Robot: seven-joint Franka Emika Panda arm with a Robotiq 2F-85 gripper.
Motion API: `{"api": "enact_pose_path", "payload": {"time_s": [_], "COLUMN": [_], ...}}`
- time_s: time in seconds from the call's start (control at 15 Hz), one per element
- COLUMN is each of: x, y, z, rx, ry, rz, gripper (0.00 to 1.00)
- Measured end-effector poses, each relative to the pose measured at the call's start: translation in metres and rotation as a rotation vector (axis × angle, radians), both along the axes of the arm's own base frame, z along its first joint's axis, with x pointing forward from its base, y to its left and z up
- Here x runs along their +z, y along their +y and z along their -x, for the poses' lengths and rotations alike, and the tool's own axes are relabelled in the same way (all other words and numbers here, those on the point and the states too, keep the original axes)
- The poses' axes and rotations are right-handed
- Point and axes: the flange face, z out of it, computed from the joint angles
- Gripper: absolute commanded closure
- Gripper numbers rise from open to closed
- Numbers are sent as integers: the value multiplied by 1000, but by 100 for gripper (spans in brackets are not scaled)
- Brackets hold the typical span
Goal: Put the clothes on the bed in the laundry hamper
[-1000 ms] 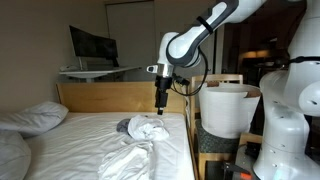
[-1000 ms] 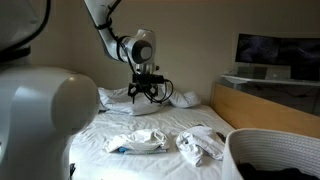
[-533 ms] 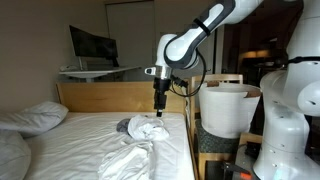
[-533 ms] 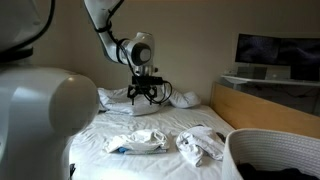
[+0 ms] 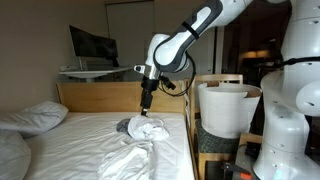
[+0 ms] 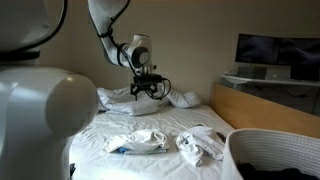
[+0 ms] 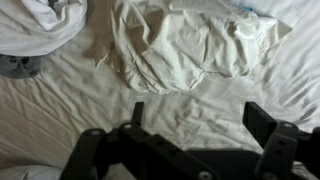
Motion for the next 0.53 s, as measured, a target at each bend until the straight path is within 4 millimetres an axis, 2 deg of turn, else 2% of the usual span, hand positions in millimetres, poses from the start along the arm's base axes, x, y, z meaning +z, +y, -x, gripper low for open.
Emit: {"api": "enact_pose_path", "payload": {"time_s": [0.2, 0.33, 0.53], "x": [-21, -48, -91], "y": [10, 9, -3], "z": [-28, -43, -62], "rx": [0, -10, -38], "ry": [-35, -6, 60], "rz": [7, 16, 22], "gripper": [0, 0, 0]}}
